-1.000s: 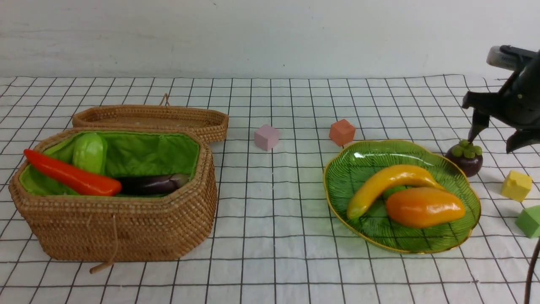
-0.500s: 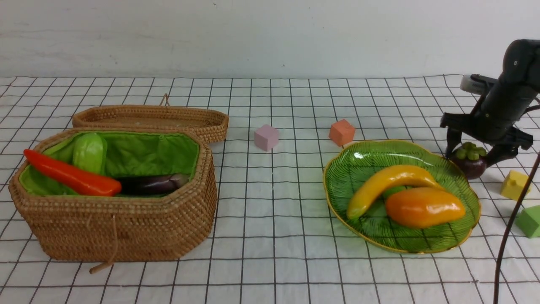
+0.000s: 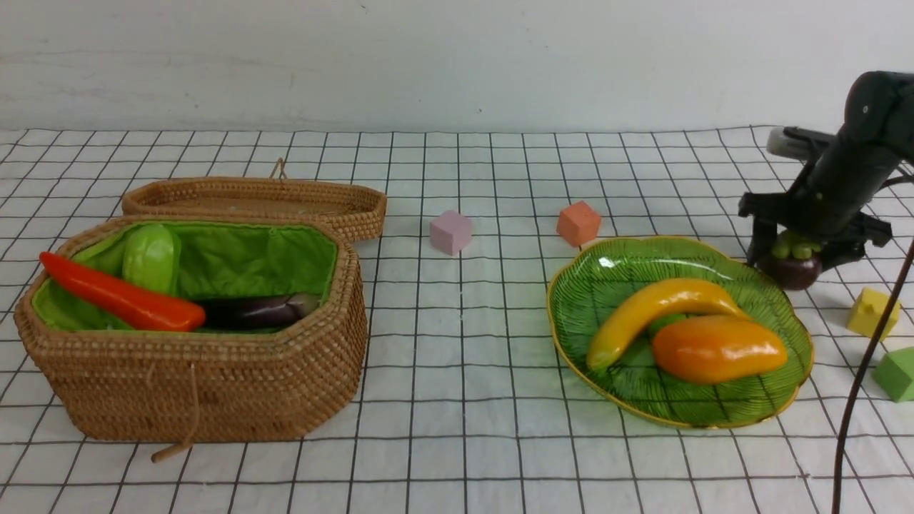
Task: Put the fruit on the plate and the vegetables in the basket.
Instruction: Use the right arm to grab a mangosteen and put it into the right plate
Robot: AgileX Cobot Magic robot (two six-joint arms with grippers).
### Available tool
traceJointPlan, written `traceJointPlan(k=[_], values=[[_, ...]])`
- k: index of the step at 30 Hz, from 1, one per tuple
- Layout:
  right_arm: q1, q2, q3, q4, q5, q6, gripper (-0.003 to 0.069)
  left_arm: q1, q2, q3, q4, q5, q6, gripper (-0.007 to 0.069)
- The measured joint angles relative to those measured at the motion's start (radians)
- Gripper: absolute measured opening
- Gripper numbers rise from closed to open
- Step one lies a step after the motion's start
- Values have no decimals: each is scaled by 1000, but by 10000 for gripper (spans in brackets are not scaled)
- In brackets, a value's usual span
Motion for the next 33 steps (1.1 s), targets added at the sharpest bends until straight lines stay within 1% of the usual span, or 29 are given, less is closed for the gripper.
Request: traceJointPlan(k=[4, 7, 8, 10, 13, 14, 16, 17, 18, 20, 25, 30, 33], values=[[2, -57, -79, 5, 76, -10, 573, 0, 0, 0, 7, 1, -1, -2], [16, -129, -107, 76, 97, -42, 573, 0, 0, 0, 8, 14, -1, -2], [19, -129, -107, 76, 98, -42, 573, 0, 0, 0, 8, 15, -1, -1], [55, -164, -95, 138, 104, -57, 573, 0, 0, 0, 8, 21, -1, 1], [127, -187, -32, 162, 107, -63, 573, 0, 0, 0, 8, 28, -1, 2], [139, -187, -26, 162, 108, -63, 573, 0, 0, 0, 8, 28, -1, 2], [217, -188, 40, 146, 110, -80, 573, 0, 0, 0, 8, 50, -1, 2], [223, -188, 49, 142, 110, -81, 573, 0, 0, 0, 9, 55, -1, 2], [260, -184, 73, 123, 112, -82, 573, 0, 0, 0, 10, 70, -1, 4], [304, -178, 94, 84, 112, -84, 573, 0, 0, 0, 10, 98, -1, 5], [335, -147, 96, 20, 111, -85, 573, 0, 0, 0, 10, 117, -1, 7], [335, -105, 96, 5, 109, -106, 579, 0, 0, 0, 11, 118, -1, 8], [335, -107, 96, 4, 108, -107, 656, 0, 0, 0, 13, 119, -1, 8]])
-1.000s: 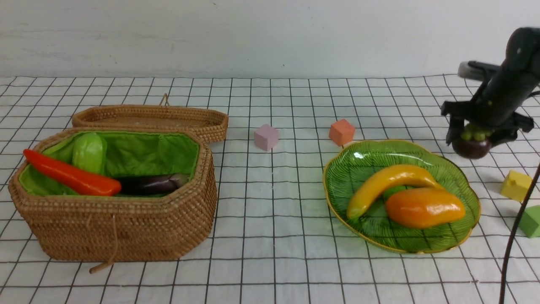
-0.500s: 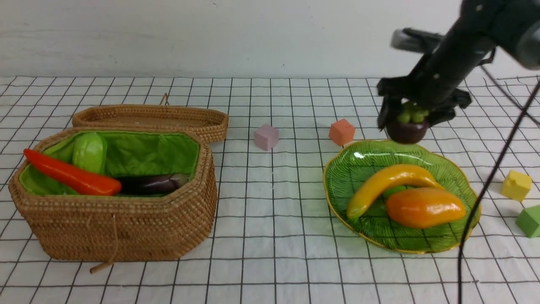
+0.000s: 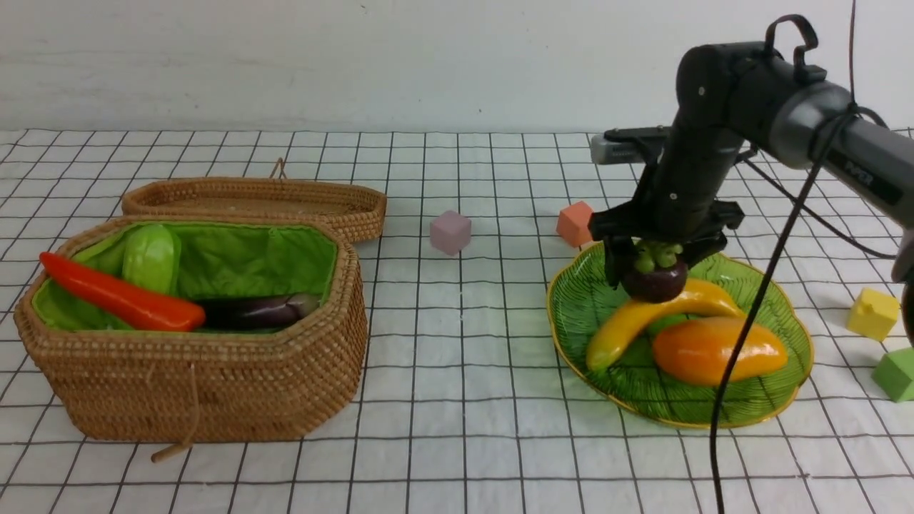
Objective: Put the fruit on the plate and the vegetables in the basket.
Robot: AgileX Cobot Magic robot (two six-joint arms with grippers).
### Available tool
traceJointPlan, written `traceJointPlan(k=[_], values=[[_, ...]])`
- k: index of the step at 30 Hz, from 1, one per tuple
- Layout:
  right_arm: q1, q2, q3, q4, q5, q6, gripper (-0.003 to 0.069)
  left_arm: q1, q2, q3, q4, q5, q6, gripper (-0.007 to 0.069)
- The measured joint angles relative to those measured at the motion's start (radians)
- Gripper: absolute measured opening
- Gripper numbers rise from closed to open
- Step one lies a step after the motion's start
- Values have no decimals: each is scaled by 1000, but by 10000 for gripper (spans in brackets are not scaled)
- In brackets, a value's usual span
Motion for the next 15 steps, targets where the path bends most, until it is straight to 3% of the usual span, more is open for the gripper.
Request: traceJointPlan(k=[5, 8, 15], values=[[0, -48, -12, -4, 1, 0, 676, 0, 0, 0, 15, 2, 0, 8], [0, -110, -13, -4, 1, 10, 638, 0, 0, 0, 19, 3, 0, 8], [0, -363, 73, -4, 5, 48, 391, 0, 0, 0, 30, 7, 0, 8]])
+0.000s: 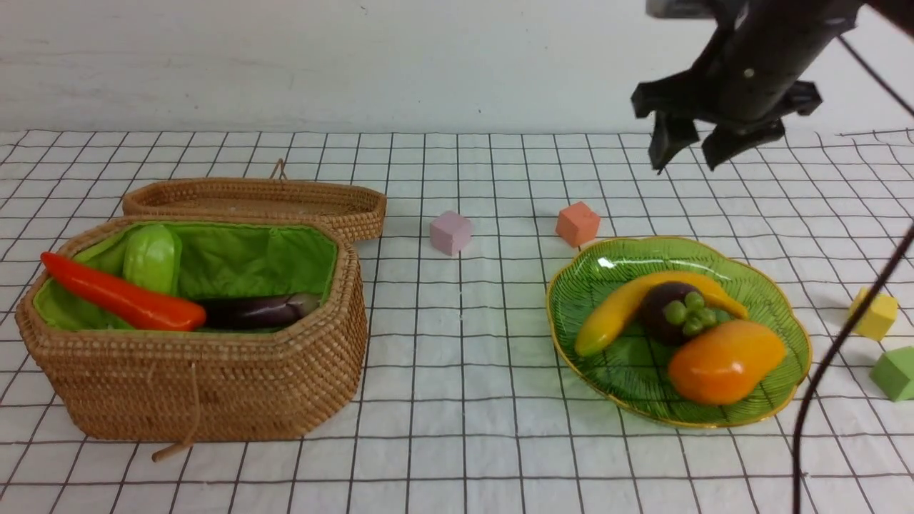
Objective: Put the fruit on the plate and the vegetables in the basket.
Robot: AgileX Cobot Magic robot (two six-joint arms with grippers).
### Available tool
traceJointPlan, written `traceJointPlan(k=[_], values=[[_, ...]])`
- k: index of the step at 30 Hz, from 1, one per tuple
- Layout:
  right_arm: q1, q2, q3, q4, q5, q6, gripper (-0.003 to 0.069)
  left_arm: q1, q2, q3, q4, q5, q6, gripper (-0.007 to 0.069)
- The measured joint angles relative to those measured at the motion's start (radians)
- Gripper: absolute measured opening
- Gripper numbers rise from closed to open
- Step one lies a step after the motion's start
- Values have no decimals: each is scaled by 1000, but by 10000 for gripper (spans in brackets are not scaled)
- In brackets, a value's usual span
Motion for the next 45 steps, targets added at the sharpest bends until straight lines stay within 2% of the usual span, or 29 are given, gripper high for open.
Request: traceJointPlan(k=[2, 3, 5, 6, 11, 15, 19, 20, 23, 28, 36, 45], values=[[0, -54, 47, -2, 1, 8, 319, 0, 0, 0, 1, 1, 0, 8], [0, -66, 58, -2, 1, 9, 312, 0, 0, 0, 1, 1, 0, 7], [0, -134, 137, -2, 3, 14, 230, 0, 0, 0, 4, 2, 0, 6], [0, -139, 144, -2, 3, 14, 230, 0, 0, 0, 3, 2, 0, 6], [0, -338, 386, 16, 1, 16, 121, 0, -20, 3, 56, -7, -23, -4], [0, -583, 643, 20, -1, 28, 69, 0, -141, 72, 105, -98, -90, -13], [0, -914, 953, 31, -4, 59, 38, 0, -277, 228, 124, -234, -131, -13], [0, -931, 967, 32, -3, 61, 37, 0, -277, 228, 124, -234, -131, -13], [0, -1207, 1190, 46, -51, 109, 20, 0, -289, 355, 124, -335, -165, -13], [1, -1532, 1381, 29, -131, 142, 10, 0, -289, 455, 121, -402, -217, -13], [1, -1698, 1508, 43, -290, 157, 11, 0, -286, 573, 120, -413, -225, -13], [1, -1701, 1530, 44, -302, 157, 16, 0, -286, 667, 120, -414, -225, -13]])
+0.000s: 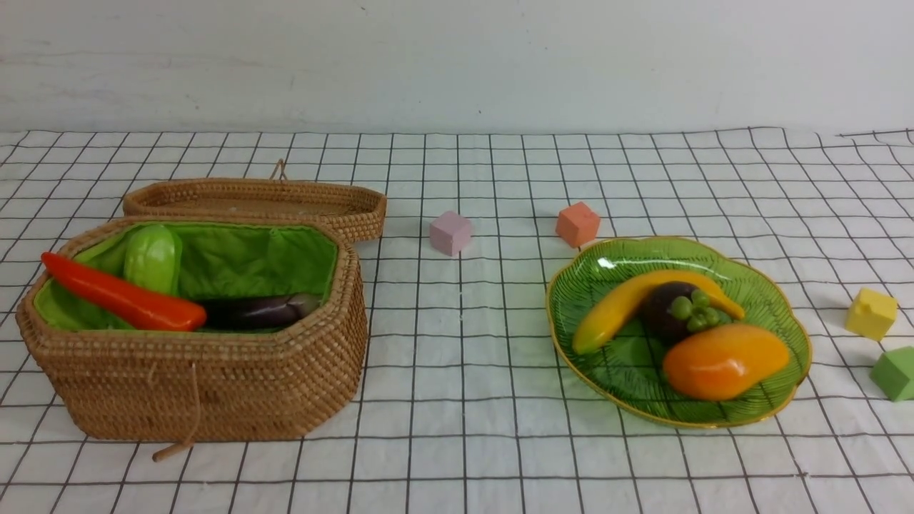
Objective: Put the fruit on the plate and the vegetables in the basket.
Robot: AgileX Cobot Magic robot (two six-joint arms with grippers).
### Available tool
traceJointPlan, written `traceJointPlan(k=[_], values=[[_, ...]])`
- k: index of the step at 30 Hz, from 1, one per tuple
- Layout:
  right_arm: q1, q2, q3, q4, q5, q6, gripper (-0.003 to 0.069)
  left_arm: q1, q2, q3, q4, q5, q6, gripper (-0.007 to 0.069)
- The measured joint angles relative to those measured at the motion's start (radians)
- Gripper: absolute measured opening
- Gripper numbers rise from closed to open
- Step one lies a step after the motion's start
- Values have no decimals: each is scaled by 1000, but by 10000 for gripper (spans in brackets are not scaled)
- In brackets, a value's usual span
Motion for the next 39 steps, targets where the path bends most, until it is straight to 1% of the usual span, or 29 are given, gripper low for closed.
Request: traceJointPlan(k=[5, 7, 9, 11, 13, 14, 15, 17, 18, 25, 39], values=[[-1, -5, 5, -73, -54, 0, 13, 0, 4, 20, 0, 23, 0, -13], [-33, -38, 52, -83, -188, -29, 3, 0, 5, 20, 0, 44, 0, -13], [-98, -80, 125, -89, -304, -64, 0, 0, 5, 20, 0, 49, 0, -13], [-161, -136, 254, -88, -414, -99, -1, 0, 5, 20, 0, 49, 0, -13], [-177, -172, 313, -85, -453, -108, -1, 0, 5, 20, 0, 50, 0, -13], [-185, -226, 416, -81, -482, -118, -1, 0, 5, 20, 0, 51, 0, -13], [-185, -231, 426, -81, -482, -119, -1, 0, 5, 20, 0, 51, 0, -13], [-187, -256, 532, -78, -498, -123, -1, 0, 5, 20, 0, 52, 0, -13], [-187, -256, 540, -76, -517, -125, -1, 0, 5, 20, 0, 51, 0, -13], [-187, -258, 545, -13, -537, -125, 0, -1, 5, 20, 0, 54, 0, -13], [-187, -258, 545, 2, -537, -125, 8, -1, 5, 20, 0, 54, 0, -9]])
